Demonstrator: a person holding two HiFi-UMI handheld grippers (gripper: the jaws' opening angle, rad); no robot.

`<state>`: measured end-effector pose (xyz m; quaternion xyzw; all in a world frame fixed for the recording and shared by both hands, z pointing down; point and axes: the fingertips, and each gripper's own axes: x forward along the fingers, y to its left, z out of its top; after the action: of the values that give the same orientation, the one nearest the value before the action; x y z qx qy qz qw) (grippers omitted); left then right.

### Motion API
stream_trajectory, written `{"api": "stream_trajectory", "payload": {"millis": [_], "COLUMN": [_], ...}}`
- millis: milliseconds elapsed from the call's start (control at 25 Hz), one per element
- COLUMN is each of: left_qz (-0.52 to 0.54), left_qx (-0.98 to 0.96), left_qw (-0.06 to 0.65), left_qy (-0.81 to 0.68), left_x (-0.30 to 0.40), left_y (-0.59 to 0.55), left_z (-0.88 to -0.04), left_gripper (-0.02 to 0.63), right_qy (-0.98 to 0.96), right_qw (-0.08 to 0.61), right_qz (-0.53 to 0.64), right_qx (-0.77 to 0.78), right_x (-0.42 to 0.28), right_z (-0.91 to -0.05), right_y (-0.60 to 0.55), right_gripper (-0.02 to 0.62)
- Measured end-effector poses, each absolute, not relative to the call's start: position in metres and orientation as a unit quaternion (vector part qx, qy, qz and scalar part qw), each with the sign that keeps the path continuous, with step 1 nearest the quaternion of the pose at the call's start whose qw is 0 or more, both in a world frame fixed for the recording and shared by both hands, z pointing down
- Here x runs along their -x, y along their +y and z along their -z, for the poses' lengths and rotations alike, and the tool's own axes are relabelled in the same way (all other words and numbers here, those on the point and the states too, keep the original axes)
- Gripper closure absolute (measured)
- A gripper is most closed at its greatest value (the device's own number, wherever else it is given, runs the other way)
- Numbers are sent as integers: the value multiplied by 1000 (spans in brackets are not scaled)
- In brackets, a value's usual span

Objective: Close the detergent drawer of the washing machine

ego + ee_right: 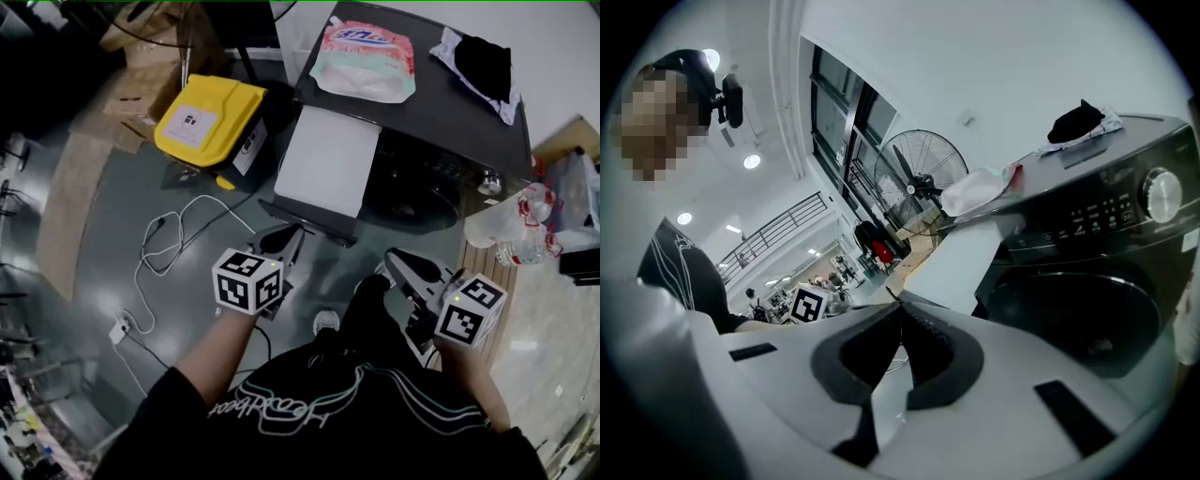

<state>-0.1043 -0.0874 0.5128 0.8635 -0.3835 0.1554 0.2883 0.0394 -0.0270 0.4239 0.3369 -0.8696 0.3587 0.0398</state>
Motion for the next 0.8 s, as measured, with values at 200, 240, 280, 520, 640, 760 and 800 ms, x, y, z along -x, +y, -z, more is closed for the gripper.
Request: {"api": "stream_trajectory", "payload": {"millis": [200,240,280,520,640,760,800], "left_qz": [-156,-155,-154,-149,-146,-147,-147], "left_qx": [-863,-864,-864,-864,-863,-862,-861], "left_qw": [287,287,287,291,291,292,293], "left_qy": [-385,-384,-384,-383,-386,-388,-388], "left_x": [106,106,106,106,105,106,106], "left_y": [-90,-90,-91,-92,-92,-92,-92], "left_z": [-512,-512,-512,-512,-511,-512,-512], "left_gripper": [583,583,583,583,583,583,583], "right_qy": [-869,-869,-868,-866,-864,-862,-861], "right_qw": [45,46,48,48,50,53,54], "right_qz": [-363,-364,-365,-369,-371,-374,-374], "right_qx": [-333,-333,-332,-334,-336,-339,-340], "right_x": [-35,-34,-33,-31,-33,-34,-35], "right_z": [-429,-430,-431,-437,-441,-446,-447], "right_y": [-28,-28,-29,-35,-38,-40,-41], "right_gripper": [569,569,569,568,568,569,569]}}
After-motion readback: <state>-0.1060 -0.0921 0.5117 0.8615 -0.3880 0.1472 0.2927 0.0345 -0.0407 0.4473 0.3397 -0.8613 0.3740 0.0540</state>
